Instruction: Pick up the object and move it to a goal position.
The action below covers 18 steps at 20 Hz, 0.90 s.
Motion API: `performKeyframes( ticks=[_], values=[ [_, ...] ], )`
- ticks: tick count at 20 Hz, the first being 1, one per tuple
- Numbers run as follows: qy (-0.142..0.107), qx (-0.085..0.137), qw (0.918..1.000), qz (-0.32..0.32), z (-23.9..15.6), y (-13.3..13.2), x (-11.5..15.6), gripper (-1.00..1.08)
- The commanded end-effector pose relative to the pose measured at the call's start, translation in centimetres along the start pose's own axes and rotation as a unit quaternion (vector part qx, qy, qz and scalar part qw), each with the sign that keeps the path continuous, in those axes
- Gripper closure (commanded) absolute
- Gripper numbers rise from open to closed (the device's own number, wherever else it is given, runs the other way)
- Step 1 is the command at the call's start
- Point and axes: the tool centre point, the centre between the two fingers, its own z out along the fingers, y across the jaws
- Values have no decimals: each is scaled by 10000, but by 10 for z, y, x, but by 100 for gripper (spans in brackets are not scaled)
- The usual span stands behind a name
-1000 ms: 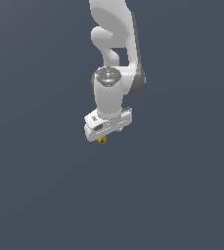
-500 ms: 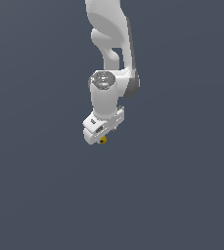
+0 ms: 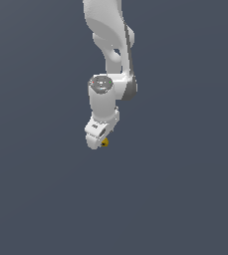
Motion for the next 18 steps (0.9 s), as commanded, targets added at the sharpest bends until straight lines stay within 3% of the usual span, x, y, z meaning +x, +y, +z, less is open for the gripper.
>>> performKeyframes(
  ticks=[1,18],
  values=[
    [0,-1,9995,-331,4,-1,-5,-92],
    [22,-1,9768,-2142,27,-11,-28,-92]
  ],
)
